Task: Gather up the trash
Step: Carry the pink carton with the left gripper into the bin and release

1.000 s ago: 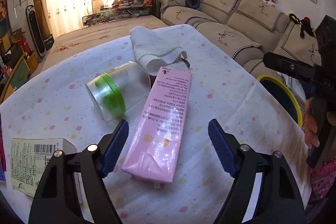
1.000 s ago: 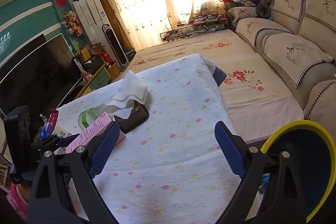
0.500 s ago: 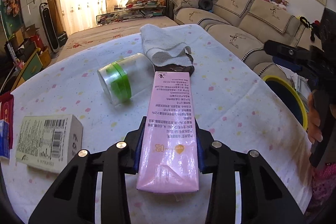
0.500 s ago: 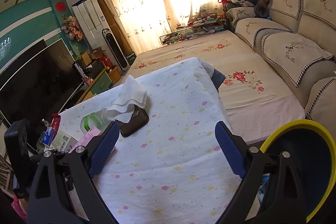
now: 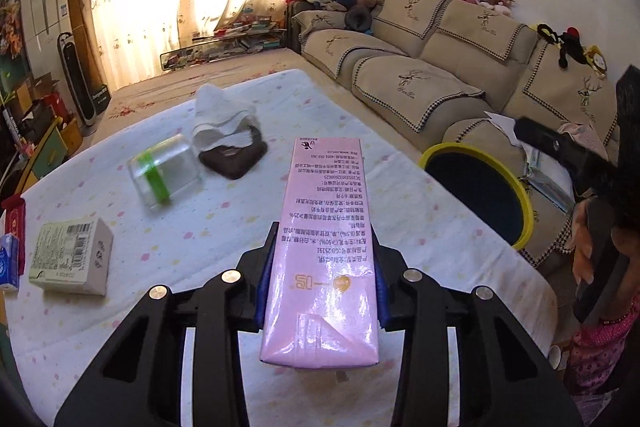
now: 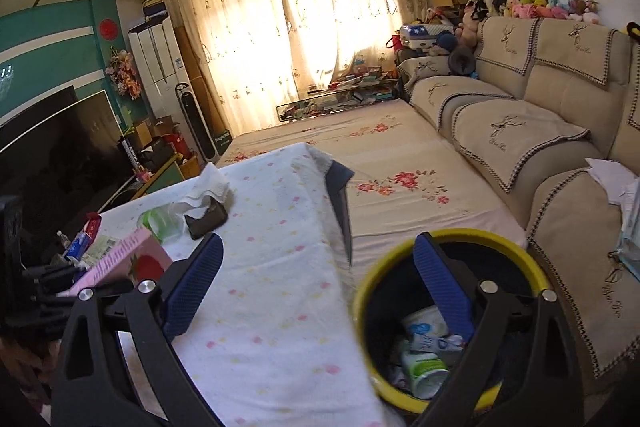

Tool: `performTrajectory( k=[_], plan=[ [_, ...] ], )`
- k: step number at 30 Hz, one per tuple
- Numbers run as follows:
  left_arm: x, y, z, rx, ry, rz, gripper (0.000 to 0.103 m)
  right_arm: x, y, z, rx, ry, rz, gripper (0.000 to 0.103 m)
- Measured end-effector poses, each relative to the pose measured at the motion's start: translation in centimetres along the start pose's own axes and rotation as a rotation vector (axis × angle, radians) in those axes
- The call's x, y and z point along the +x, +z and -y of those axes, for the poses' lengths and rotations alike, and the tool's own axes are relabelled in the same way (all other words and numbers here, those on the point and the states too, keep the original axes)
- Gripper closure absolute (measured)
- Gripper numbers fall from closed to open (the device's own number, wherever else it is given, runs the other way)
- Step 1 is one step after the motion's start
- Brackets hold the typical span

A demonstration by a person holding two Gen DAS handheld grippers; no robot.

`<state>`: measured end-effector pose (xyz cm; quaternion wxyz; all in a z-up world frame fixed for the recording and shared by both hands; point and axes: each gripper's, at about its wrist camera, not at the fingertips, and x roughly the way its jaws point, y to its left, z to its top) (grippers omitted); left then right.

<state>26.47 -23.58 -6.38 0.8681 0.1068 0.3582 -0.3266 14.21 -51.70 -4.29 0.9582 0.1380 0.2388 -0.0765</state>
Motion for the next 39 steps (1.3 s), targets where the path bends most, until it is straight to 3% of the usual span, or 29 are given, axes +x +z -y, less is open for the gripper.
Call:
performTrajectory(
  k=[3, 10, 16, 22, 25, 28, 31, 34, 39],
  plan=[
    [1.0, 1.6, 3.6, 0.048, -0.045, 0.008, 0.065, -2.9, -1.7, 3.9, 0.031, -0.077, 0.020, 0.012],
    [5.0, 5.1, 13.0, 0.162, -0.153, -0.023, 0.065, -7.1, -5.9, 12.7, 0.132, -0.261, -0.029, 0.012],
    [8.9, 7.1, 20.0, 0.244, -0.206, -0.060, 0.065, -7.7, -8.4, 17.4, 0.246, -0.307, -0.055, 0.012],
    [13.1, 8.5, 23.2, 0.263, -0.225, -0.110, 0.065, -8.1, -8.7, 18.1, 0.234, -0.296, -0.039, 0.012],
    [15.1, 8.7, 23.7, 0.265, -0.211, -0.135, 0.064, -8.0, -8.6, 17.9, 0.236, -0.290, -0.038, 0.012],
    [16.5, 8.6, 23.4, 0.232, -0.187, -0.153, 0.042, -8.0, -8.6, 18.0, 0.242, -0.291, -0.044, 0.012],
    [16.2, 8.4, 22.4, 0.206, -0.190, -0.134, 0.036, -8.0, -8.6, 17.9, 0.245, -0.299, -0.048, 0.012],
    [14.5, 7.9, 20.3, 0.178, -0.192, -0.091, 0.033, -7.6, -8.6, 17.8, 0.247, -0.296, -0.061, 0.012],
    [9.3, 6.2, 14.4, 0.060, -0.178, 0.047, 0.021, -6.4, -8.7, 16.5, 0.219, -0.272, -0.091, 0.012]
  ],
)
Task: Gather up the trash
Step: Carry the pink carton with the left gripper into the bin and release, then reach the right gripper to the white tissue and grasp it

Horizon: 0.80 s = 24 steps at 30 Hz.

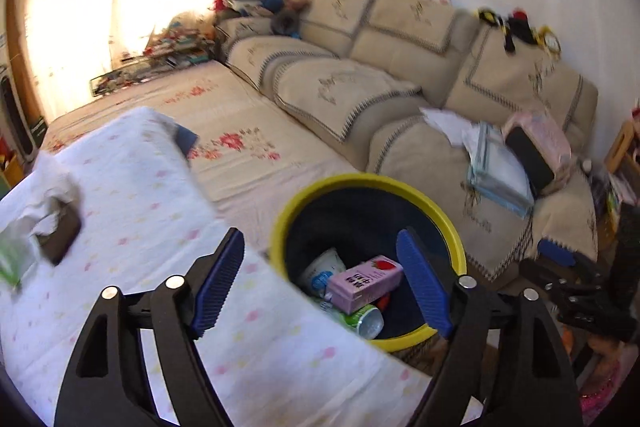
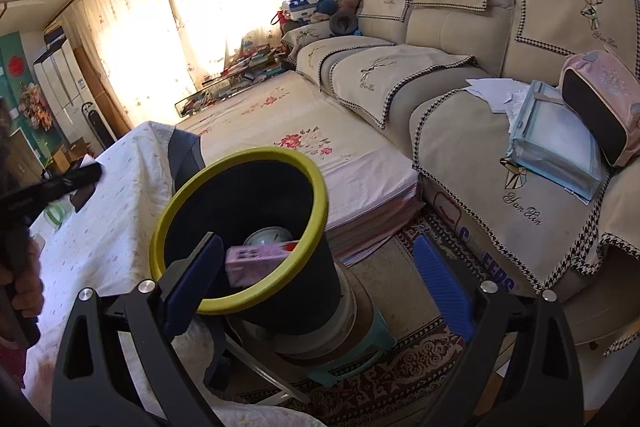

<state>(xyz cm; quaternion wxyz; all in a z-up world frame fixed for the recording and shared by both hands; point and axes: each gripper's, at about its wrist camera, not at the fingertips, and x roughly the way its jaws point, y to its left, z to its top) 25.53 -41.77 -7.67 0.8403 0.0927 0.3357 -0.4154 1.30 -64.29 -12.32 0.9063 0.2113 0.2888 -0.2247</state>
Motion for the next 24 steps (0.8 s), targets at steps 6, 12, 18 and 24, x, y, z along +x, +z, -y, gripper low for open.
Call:
performTrajectory(
  k=[6, 12, 18, 24],
  plan=[
    [-8.5, -3.7, -8.0, -0.148, 0.114, 0.172, 0.010, 1.0, -0.3, -3.0, -0.066, 0.030, -0.040, 0.012],
    [-15.1, -7.6, -17.0, -0.299, 0.295, 0.255, 0.005, 1.5, -0.4, -7.2, -0.146, 0.077, -0.079, 0.012],
    [-19.2, -11.6, -24.5, -0.407, 0.481, 0.328, 0.005, 1.9, 0.9, -13.3, -0.239, 0.187, -0.110, 0.012],
    [-20.2, -14.3, -27.4, -0.447, 0.554, 0.329, 0.005, 4.0, 3.7, -21.7, -0.316, 0.334, -0.138, 0.010]
  ],
)
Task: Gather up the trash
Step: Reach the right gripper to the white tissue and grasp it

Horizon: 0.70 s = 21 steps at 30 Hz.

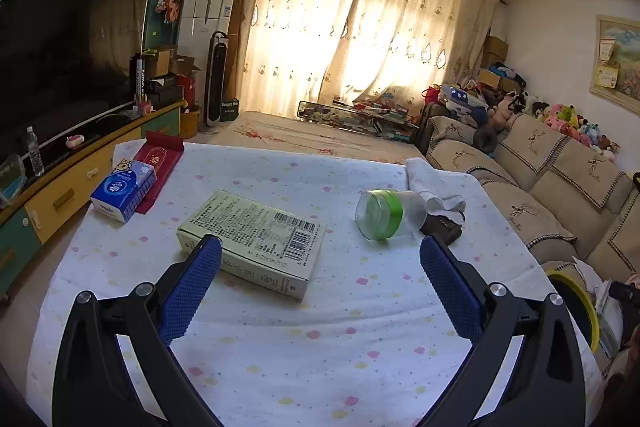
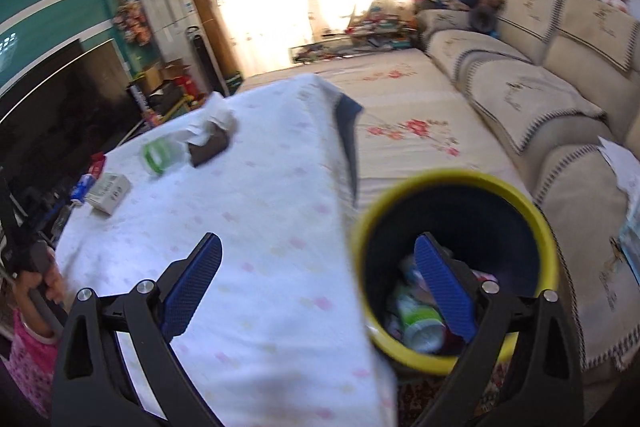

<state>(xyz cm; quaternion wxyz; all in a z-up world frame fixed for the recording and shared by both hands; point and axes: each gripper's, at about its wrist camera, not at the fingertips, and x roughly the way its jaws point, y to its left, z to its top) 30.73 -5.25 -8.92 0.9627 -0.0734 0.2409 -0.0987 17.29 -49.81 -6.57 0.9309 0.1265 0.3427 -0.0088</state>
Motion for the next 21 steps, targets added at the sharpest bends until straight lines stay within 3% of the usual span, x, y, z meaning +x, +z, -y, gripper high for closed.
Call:
performTrajectory(
  k=[4, 8, 15, 21],
  plan=[
    [0.1, -0.1, -0.4, -0.007, 0.009, -0.005, 0.005, 3.6, 4.2, -4.1, -0.019, 0.102, -0.005, 0.010],
    [0.0, -0.3, -0.5, -0.020, 0.033, -0.009, 0.005, 8.3, 8.3, -8.5, -0.053, 0.146, -0.025, 0.010],
    [0.4, -0.2, -0.8, -0.053, 0.035, -0.021, 0.005, 17.6, 14.3, -13.8, -0.152, 0.068, -0.102, 0.010],
    [1.0, -0.3, -0.7, -0.051, 0.026, -0.034, 0.005, 24.2, 17.3, -15.6, -0.168, -0.047, -0.164, 0.010]
  ],
)
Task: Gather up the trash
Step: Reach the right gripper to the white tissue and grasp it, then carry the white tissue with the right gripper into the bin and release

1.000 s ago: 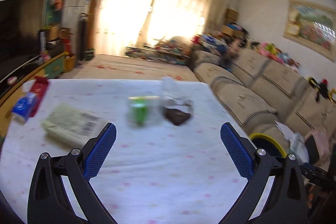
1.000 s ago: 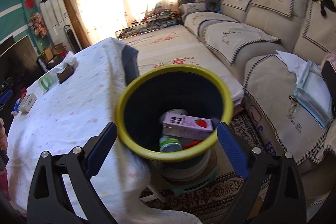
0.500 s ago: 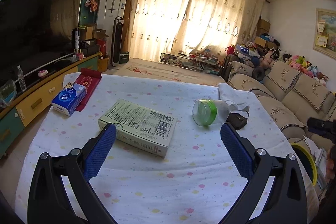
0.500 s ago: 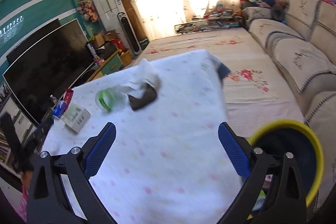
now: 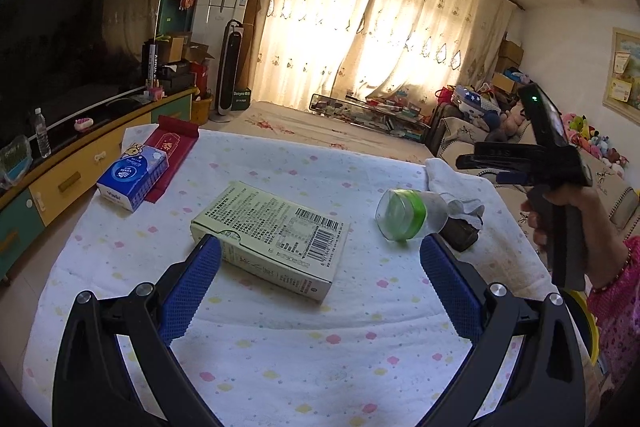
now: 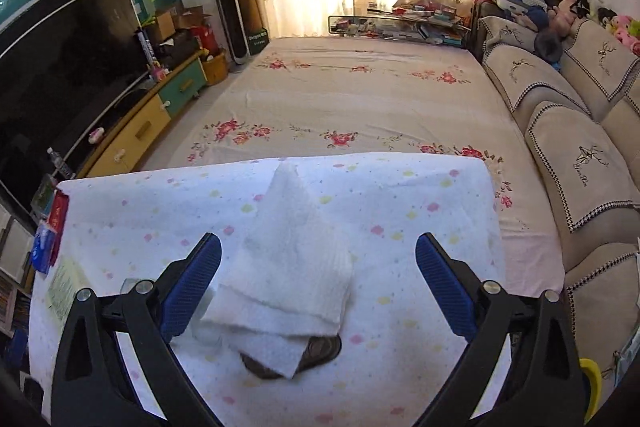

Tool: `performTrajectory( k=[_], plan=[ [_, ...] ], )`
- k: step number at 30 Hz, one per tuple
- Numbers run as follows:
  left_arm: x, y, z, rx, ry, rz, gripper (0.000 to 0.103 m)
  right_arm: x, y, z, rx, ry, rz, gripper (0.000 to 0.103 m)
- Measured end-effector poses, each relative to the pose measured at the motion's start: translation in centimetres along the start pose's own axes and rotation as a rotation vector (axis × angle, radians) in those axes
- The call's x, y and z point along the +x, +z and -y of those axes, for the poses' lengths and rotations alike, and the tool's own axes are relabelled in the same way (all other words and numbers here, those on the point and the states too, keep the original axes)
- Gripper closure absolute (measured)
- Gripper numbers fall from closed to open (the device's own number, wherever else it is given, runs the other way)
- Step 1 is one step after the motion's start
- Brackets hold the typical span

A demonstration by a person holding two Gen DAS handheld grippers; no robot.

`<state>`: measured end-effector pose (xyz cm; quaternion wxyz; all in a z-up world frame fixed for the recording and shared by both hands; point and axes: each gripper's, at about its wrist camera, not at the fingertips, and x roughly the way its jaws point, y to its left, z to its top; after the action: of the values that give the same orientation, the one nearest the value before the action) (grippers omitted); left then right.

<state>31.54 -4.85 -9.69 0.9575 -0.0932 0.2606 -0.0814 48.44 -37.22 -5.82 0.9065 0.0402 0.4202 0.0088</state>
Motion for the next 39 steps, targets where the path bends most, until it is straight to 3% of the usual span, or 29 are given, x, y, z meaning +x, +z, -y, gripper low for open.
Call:
performTrajectory(
  k=[5, 8, 11, 13, 15, 21, 28, 33, 39],
  plan=[
    [0.4, 0.1, 0.2, 0.000, -0.007, -0.006, 0.005, 4.0, 1.9, -1.3, -0.012, -0.038, -0.098, 0.019],
    [0.5, 0.1, 0.2, -0.003, -0.011, -0.008, 0.005, 5.9, 2.3, -2.3, -0.027, -0.045, -0.159, 0.033],
    [0.5, 0.1, 0.1, -0.007, -0.014, -0.008, 0.005, 6.7, 2.1, -2.9, -0.034, -0.050, -0.194, 0.055],
    [0.5, 0.1, 0.2, -0.009, -0.014, -0.009, 0.005, 6.6, 1.9, -3.0, -0.035, -0.050, -0.192, 0.082],
    [0.5, 0.1, 0.2, -0.009, -0.014, -0.010, 0.005, 6.3, 1.9, -3.0, -0.032, -0.036, -0.188, 0.094],
    [0.5, 0.0, 0.4, 0.004, -0.010, -0.007, 0.005, 2.5, 1.5, -3.1, -0.033, 0.031, -0.142, 0.096],
    [0.5, -0.1, 0.7, 0.026, -0.008, -0.006, 0.005, -6.0, -0.2, -2.1, -0.044, 0.168, -0.060, 0.096],
    [0.6, -0.3, 0.9, 0.037, -0.003, -0.005, 0.005, -12.8, -4.1, 1.3, -0.042, 0.219, 0.003, 0.096],
    [0.4, -0.5, 1.0, 0.051, 0.006, -0.004, 0.005, -19.0, -9.8, 7.5, 0.000, 0.177, 0.062, 0.095]
  ],
)
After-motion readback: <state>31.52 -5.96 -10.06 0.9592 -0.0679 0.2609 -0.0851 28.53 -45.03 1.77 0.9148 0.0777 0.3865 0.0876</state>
